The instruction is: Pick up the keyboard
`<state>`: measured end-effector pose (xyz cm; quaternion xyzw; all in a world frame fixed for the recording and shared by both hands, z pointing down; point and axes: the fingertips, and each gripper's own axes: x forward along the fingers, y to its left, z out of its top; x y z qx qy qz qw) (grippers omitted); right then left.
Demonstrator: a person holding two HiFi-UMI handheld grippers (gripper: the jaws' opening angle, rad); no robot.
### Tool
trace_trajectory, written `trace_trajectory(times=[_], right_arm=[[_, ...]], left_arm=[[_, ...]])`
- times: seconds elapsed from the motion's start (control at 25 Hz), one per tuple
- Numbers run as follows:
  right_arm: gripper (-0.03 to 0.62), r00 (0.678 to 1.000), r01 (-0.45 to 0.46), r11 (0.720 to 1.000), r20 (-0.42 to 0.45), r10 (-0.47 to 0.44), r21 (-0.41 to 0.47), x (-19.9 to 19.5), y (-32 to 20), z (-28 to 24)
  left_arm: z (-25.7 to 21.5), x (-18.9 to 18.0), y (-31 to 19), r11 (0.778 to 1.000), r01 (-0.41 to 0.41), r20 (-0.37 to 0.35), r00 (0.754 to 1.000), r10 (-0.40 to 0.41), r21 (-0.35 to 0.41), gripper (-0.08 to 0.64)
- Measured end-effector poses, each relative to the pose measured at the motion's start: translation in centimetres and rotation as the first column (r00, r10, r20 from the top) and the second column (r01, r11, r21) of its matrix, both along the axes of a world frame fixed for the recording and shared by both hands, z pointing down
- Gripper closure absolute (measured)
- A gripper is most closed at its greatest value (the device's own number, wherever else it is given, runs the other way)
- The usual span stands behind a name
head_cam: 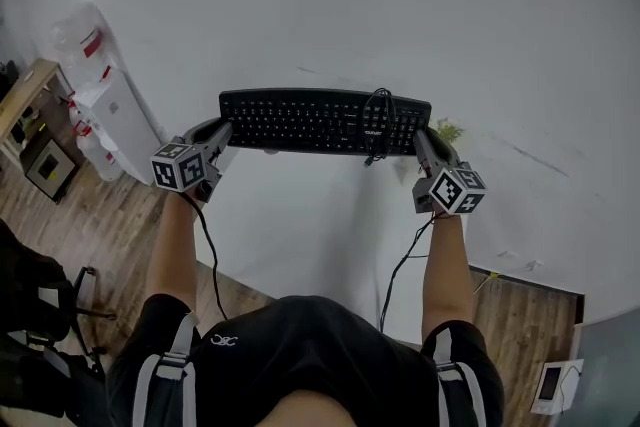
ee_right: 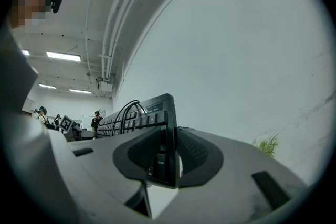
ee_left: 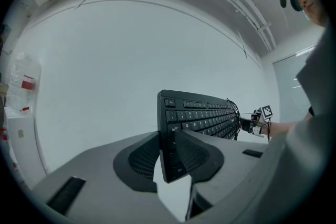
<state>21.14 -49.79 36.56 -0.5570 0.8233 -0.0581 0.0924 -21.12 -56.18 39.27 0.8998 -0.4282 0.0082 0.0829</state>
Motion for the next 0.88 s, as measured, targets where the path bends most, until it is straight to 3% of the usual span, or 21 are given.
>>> trace_trajectory(times=[0.44, 0.88], right_arm=[[0.488, 1.000, -0.015, 1.000, 0.021, 0.014, 0.015, 0.0, 0.1, -1.7], [0.488, 0.999, -0.006, 1.000, 0.041, 0.006, -0.005, 0.1, 0.1, -1.3]], left_arm=[[-2.6, -0.1, 0.3, 0.999, 0.001, 0.002, 1.000, -0.001, 0.049, 0.445], [-2.6, -0.1, 0.5, 1.000, 0.001, 0.011, 1.000, -0.001, 0.010, 0.446]])
